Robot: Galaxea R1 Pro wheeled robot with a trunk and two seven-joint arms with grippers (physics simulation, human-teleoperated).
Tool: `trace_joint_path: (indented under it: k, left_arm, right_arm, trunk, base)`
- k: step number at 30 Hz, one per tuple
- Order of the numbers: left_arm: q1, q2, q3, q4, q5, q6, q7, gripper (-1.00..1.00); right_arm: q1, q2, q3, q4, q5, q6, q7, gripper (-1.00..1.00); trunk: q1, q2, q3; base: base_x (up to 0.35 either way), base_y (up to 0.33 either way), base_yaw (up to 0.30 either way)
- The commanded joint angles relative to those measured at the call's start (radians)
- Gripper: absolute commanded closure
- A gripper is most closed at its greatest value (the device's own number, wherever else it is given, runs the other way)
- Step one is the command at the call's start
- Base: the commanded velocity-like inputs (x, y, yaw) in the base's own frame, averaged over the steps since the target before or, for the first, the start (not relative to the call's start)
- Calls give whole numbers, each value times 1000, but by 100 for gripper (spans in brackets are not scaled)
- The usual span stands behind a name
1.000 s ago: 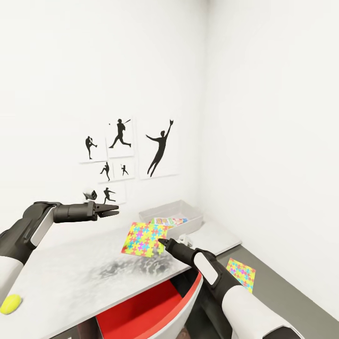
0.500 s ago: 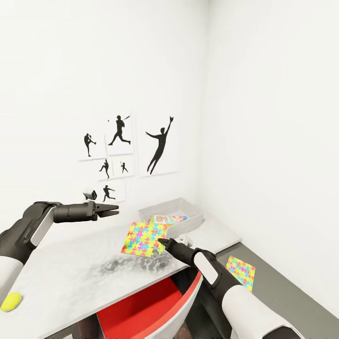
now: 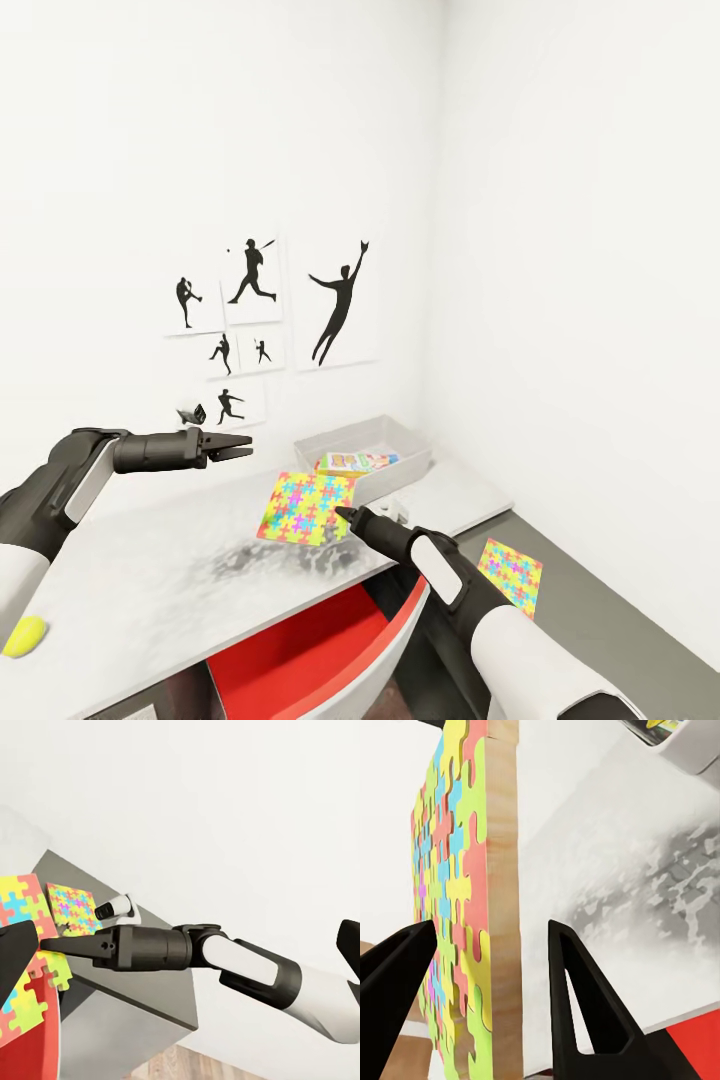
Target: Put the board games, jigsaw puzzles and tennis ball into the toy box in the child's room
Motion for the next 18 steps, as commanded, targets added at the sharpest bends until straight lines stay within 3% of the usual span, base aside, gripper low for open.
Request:
trace_joint_path:
  k: [1,18]
  left_arm:
    - [-1,1,-2,1,3,8,-2,-100]
    - [-1,1,-2,1,3,8,-2,-100]
  right_arm:
    - [0,0,1,0,-5,3,0,100]
    - [-2,0,5,0,1,2,-2,100]
  trunk:
    - [0,-1,-1]
    - [0,-1,-1]
  base:
    - [0,0,0]
    - [0,0,0]
